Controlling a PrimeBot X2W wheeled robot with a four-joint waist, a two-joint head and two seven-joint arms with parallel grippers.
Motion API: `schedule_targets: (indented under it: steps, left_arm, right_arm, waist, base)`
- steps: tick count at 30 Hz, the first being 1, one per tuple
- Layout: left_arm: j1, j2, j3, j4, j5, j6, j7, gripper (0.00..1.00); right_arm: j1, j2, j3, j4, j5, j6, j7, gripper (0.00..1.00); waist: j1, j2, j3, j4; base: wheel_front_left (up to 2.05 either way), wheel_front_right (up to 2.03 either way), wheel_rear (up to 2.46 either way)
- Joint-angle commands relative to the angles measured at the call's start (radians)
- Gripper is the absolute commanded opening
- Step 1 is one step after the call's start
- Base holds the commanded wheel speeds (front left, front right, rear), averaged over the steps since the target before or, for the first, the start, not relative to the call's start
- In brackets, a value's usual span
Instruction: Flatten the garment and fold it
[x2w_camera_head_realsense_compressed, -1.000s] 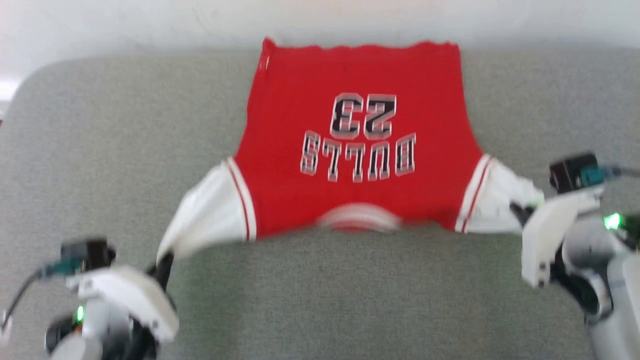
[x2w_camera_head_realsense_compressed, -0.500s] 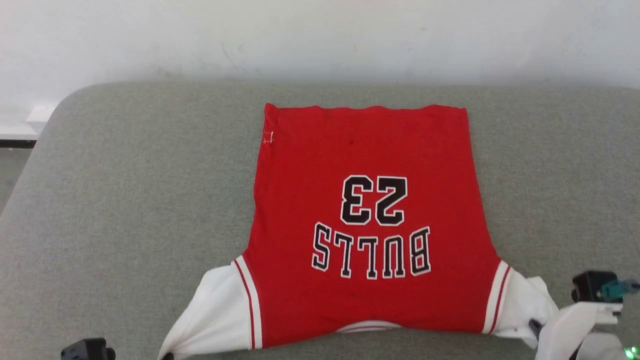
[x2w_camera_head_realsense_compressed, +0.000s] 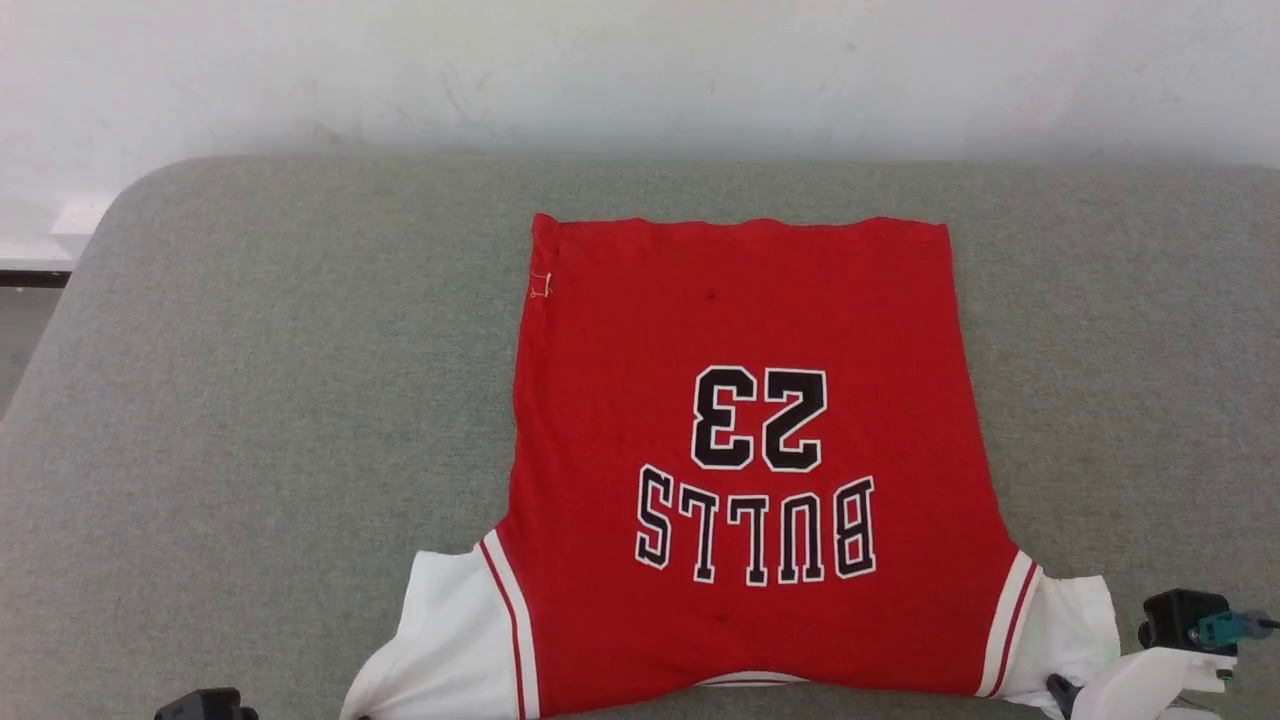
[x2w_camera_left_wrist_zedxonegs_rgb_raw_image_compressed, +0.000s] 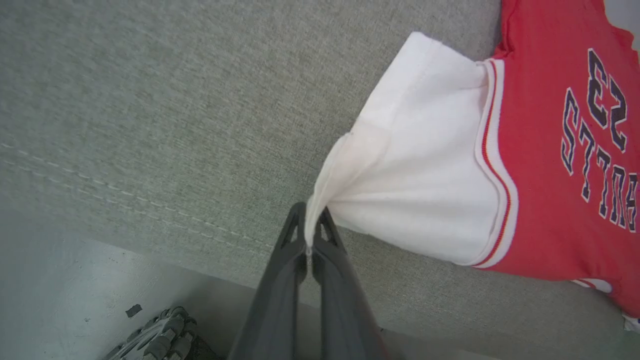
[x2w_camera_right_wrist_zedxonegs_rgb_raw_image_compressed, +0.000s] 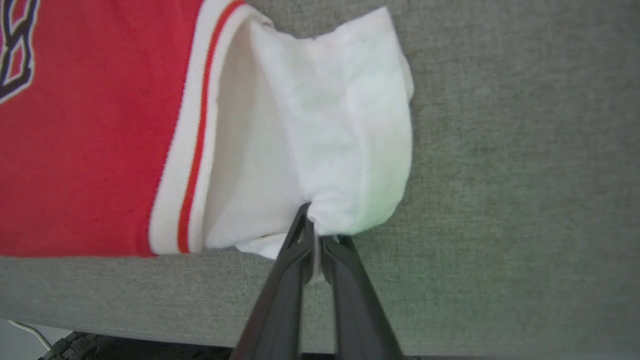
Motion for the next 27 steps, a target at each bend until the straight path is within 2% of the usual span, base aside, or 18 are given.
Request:
schedule_targets:
  steps: [1, 5, 12, 13, 17, 21, 27]
  left_arm:
    - [-0.016, -0.002, -0.004, 0.006, 0.001, -0.012, -0.011, 0.0]
    - [-0.024, -0.007, -0.002, 0.005, -0.002, -0.021, -0.021, 0.0]
    - [-0.03, -0.01, 0.0, -0.001, -0.009, -0.033, -0.031, 0.0]
    - [-0.03, -0.01, 0.0, -0.001, -0.009, -0.033, -0.031, 0.0]
    - [-0.041, -0.016, -0.006, -0.007, -0.008, -0.039, -0.035, 0.0]
    - [-0.061, -0.024, -0.011, -0.017, -0.002, -0.045, -0.046, 0.0]
    - [-0.108, -0.04, -0.025, -0.036, 0.01, -0.06, -0.065, 0.0]
  right_arm:
    - [-0.003, 0.005, 0.01, 0.017, 0.002, -0.002, -0.011, 1.0]
    - [-0.001, 0.005, -0.006, -0.026, 0.003, -0.002, -0.071, 1.0]
    - [-0.044, 0.005, -0.018, -0.139, 0.006, -0.002, -0.295, 1.0]
    - [-0.044, 0.005, -0.018, -0.139, 0.006, -0.002, -0.295, 1.0]
    - [-0.126, 0.005, -0.013, -0.163, -0.019, -0.002, -0.44, 1.0]
    - [-0.254, -0.013, 0.002, -0.119, -0.033, -0.002, -0.536, 1.0]
    - [-0.515, -0.094, 0.013, 0.063, -0.045, -0.002, -0.565, 1.0]
  waist:
    - [0.0001, 0.0, -0.003, 0.003]
    - [0.0001, 0.0, -0.008, 0.012]
    - [0.0001, 0.0, -0.005, 0.031]
    - [0.0001, 0.0, -0.005, 0.031]
    - [0.0001, 0.0, 0.01, 0.047]
    - [0.0001, 0.0, 0.041, 0.062]
    - [0.0001, 0.0, 0.135, 0.101]
  base:
    - [0.0, 0.0, 0.0]
    - [0.0, 0.0, 0.0]
    - [0.0, 0.0, 0.0]
    - [0.0, 0.0, 0.0]
    - [0.0, 0.0, 0.0]
    - [0.0, 0.0, 0.0]
    - [0.0, 0.0, 0.0]
